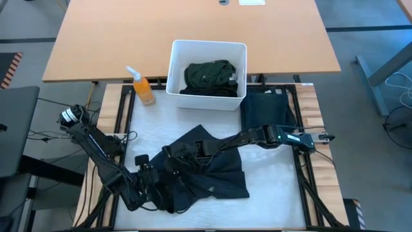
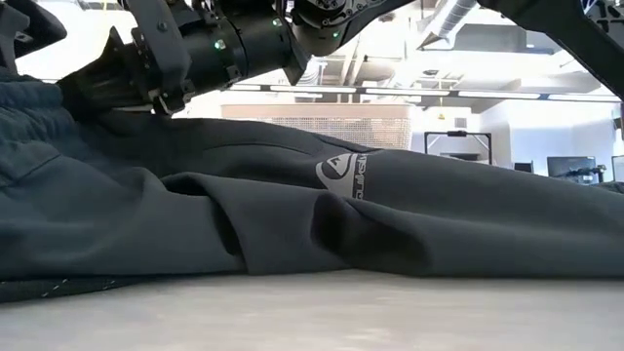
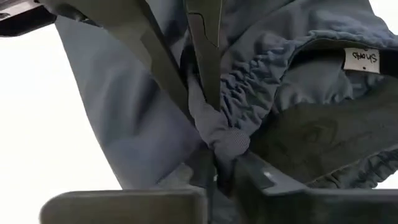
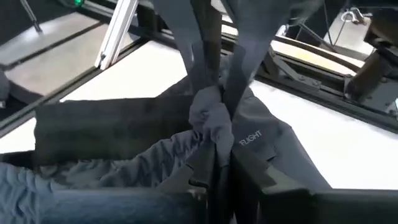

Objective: Fold laundry
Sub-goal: Fold the black shorts

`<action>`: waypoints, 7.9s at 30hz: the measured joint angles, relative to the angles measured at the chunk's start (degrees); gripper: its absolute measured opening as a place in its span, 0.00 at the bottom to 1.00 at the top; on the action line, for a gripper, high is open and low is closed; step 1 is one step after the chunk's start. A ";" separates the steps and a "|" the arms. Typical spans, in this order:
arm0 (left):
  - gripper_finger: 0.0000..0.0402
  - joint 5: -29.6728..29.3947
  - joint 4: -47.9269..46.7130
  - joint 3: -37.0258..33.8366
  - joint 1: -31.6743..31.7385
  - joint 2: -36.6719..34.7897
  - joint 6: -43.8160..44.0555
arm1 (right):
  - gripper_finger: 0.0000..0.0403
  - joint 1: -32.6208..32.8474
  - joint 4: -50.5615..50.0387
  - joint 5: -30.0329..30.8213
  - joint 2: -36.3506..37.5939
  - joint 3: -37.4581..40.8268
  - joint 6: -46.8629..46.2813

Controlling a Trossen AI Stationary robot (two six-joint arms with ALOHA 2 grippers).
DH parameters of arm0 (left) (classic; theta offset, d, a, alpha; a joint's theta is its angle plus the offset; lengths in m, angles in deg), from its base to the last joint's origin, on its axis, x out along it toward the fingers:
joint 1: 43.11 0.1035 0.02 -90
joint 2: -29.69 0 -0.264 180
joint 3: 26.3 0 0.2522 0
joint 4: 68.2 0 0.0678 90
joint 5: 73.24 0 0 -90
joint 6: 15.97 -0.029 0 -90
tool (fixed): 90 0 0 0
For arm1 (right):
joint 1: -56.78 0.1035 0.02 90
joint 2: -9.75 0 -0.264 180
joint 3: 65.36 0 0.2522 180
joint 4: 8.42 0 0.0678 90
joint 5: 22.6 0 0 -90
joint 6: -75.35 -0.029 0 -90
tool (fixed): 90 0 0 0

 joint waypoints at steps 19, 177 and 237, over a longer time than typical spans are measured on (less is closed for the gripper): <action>0.00 0.65 2.47 0.09 -1.96 0.00 -0.06 | 0.46 10.43 -60.29 1.69 22.79 10.52 -16.34; 0.12 17.67 38.08 -20.20 14.70 -1.79 -14.65 | 0.16 8.22 12.15 28.33 43.29 73.92 -28.96; 0.19 31.25 40.64 -5.61 19.65 -1.44 -28.02 | 0.07 15.83 14.98 18.72 23.16 38.73 -18.80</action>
